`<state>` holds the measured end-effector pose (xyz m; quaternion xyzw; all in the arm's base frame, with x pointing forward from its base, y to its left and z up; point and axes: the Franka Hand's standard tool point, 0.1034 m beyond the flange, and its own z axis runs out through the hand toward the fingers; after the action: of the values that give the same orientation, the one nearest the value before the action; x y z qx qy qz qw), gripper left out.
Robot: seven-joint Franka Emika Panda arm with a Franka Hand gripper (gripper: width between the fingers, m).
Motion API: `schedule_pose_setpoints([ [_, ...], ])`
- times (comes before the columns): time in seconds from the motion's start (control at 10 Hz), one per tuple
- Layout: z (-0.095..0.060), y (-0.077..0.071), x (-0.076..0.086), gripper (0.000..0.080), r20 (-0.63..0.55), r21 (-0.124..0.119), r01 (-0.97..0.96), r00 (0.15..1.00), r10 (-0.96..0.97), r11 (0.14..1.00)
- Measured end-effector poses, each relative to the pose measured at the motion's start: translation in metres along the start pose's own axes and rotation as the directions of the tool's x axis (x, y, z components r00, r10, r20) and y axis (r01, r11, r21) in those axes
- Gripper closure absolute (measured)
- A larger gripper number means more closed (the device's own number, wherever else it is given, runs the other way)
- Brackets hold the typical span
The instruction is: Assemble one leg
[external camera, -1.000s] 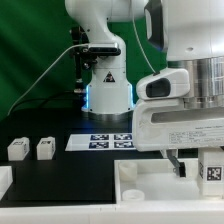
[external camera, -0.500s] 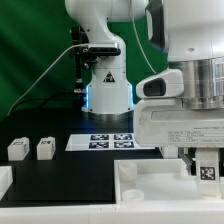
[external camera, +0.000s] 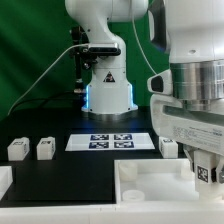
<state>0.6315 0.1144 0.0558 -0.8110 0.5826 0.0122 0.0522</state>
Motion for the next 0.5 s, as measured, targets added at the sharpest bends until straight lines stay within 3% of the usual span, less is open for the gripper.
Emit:
schedule_pose_setpoints([
  [0.2, 0.0005, 0.0011, -0.0003, 0.0531, 0.011, 0.017, -0.333, 0.943, 0.333, 0.943],
  [0.5, 0.0004, 0.0014, -0.0004, 0.0529, 0.016, 0.020, -0.374, 0.927, 0.374, 0.927],
])
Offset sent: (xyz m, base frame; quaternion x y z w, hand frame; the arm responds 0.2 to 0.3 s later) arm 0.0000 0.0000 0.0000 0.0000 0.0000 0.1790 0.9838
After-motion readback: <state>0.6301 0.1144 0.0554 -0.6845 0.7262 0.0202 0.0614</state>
